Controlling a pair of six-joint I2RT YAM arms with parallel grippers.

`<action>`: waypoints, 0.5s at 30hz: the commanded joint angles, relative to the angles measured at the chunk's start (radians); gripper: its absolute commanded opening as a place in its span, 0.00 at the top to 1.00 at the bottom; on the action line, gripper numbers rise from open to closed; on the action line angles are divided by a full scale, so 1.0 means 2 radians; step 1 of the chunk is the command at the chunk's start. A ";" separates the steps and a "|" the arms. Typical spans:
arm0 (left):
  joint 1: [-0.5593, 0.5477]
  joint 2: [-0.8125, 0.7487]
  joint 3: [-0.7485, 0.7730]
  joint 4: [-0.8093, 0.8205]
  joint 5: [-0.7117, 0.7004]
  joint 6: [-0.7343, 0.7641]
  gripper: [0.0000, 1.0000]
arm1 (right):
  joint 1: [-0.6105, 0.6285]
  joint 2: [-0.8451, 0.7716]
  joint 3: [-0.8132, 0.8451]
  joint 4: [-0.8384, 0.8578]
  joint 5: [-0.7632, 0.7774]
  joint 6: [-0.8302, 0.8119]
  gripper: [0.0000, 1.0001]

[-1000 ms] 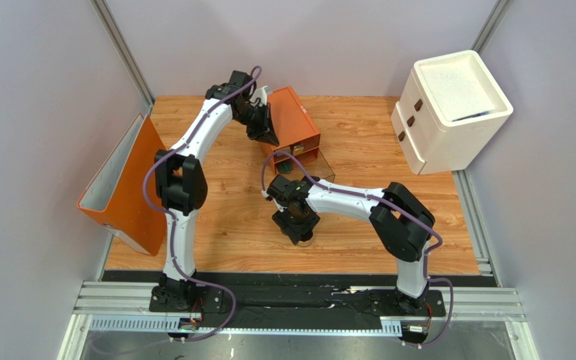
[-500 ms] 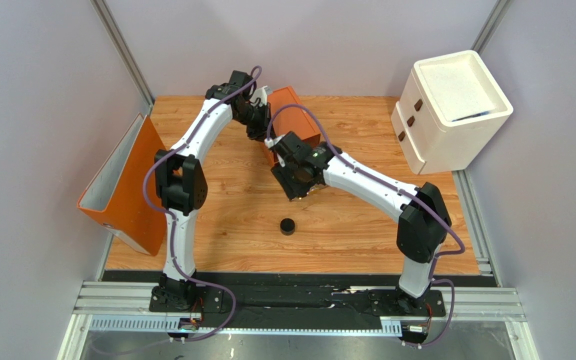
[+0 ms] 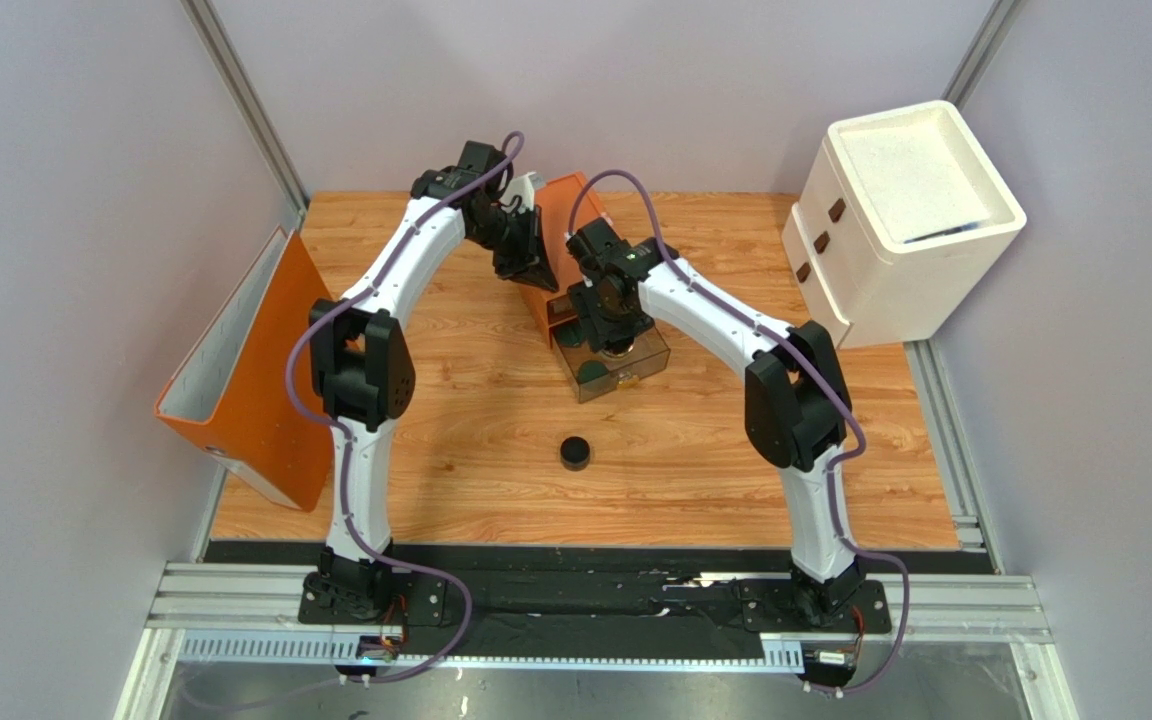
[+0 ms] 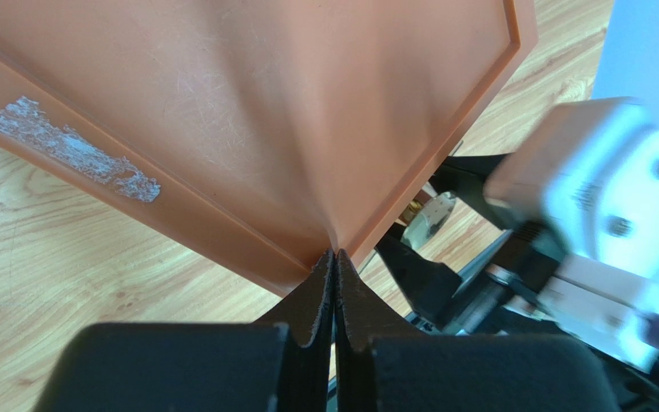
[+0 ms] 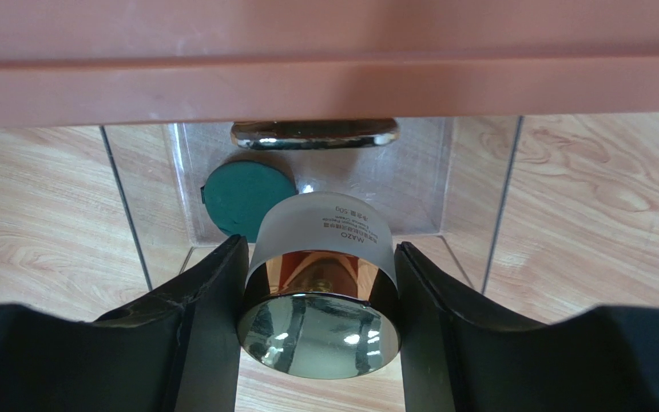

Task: Organize the makeup

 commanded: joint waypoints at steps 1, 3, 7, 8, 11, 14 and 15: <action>0.000 0.032 -0.013 -0.069 -0.078 0.037 1.00 | 0.002 0.000 0.029 -0.009 0.012 0.022 0.44; 0.000 0.032 -0.008 -0.070 -0.079 0.037 1.00 | 0.003 -0.004 0.023 -0.008 0.019 0.025 0.35; 0.000 0.034 -0.004 -0.070 -0.078 0.036 1.00 | 0.003 -0.029 0.006 0.006 0.032 0.023 0.22; 0.000 0.034 -0.005 -0.071 -0.077 0.036 1.00 | 0.003 -0.034 -0.003 0.010 0.029 0.022 0.22; 0.000 0.034 -0.005 -0.072 -0.076 0.037 1.00 | 0.003 -0.054 -0.015 0.019 0.024 0.020 0.22; 0.000 0.034 -0.005 -0.071 -0.078 0.037 1.00 | 0.009 -0.083 -0.026 0.029 -0.003 0.007 0.22; 0.000 0.034 -0.004 -0.071 -0.077 0.036 1.00 | 0.012 -0.090 -0.038 0.035 -0.011 0.001 0.22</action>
